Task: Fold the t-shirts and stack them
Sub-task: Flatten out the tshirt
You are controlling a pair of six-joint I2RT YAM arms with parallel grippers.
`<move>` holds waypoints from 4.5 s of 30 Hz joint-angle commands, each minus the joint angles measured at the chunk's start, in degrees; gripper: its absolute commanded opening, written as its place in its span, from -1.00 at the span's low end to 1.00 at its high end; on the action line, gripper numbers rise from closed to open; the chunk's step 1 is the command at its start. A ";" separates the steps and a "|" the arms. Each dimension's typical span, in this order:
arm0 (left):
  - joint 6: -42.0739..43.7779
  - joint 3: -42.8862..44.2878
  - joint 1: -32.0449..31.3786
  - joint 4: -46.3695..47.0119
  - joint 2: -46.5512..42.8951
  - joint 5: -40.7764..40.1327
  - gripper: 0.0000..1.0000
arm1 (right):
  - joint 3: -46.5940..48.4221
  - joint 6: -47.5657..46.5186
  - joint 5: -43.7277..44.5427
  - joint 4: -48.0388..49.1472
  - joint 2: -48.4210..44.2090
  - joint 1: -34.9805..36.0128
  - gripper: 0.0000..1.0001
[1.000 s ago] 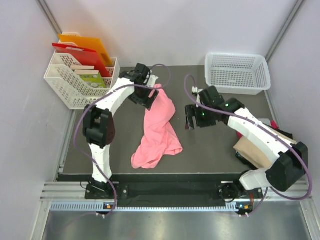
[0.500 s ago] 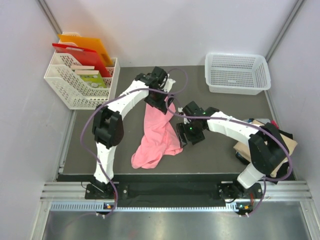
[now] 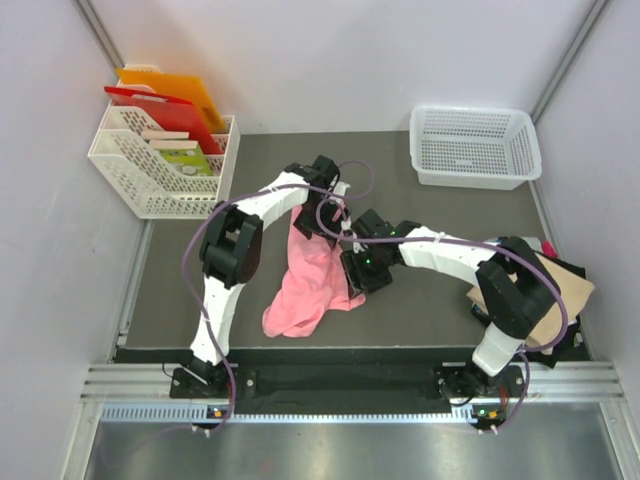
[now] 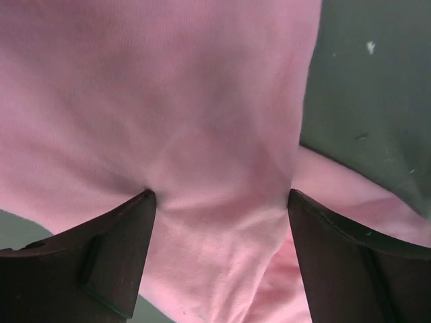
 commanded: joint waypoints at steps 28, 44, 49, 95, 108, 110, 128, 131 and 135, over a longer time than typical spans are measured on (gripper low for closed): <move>13.44 -8.38 16.37 -9.26 -23.25 -2.12 -1.00 | 7.45 -5.08 9.19 -8.11 -6.52 -18.30 -1.00; 15.92 -40.03 18.83 -4.52 -37.94 -1.23 -0.32 | 23.08 -5.17 12.10 -10.75 10.53 -25.77 -1.00; 16.53 -40.66 18.83 -3.82 -37.93 -3.86 0.58 | 30.30 -4.82 11.84 -12.41 18.87 -26.66 -1.00; 5.98 1.54 2.31 6.81 0.12 -9.14 -0.47 | 23.63 -5.43 6.38 -9.34 16.69 -22.35 -1.00; 11.61 5.15 9.59 -4.94 -18.93 -15.65 -1.00 | 34.08 -5.52 8.23 -13.38 9.51 -22.53 -1.00; 11.96 3.31 15.04 -7.50 -24.71 -13.73 -1.00 | 34.44 -5.43 7.79 -14.61 6.08 -22.53 -1.00; 18.72 -36.95 25.07 -24.90 -65.70 -7.57 -0.98 | 29.50 -0.34 7.70 -29.98 -20.92 -22.35 -1.00; 19.87 -38.27 25.07 -25.09 -67.28 -8.44 -0.97 | 32.49 -0.16 7.88 -34.20 -22.15 -22.09 -1.00; 21.28 -40.82 25.07 -20.89 -66.86 -8.70 -0.96 | 32.95 -0.51 9.37 -34.65 -21.02 -22.17 -1.00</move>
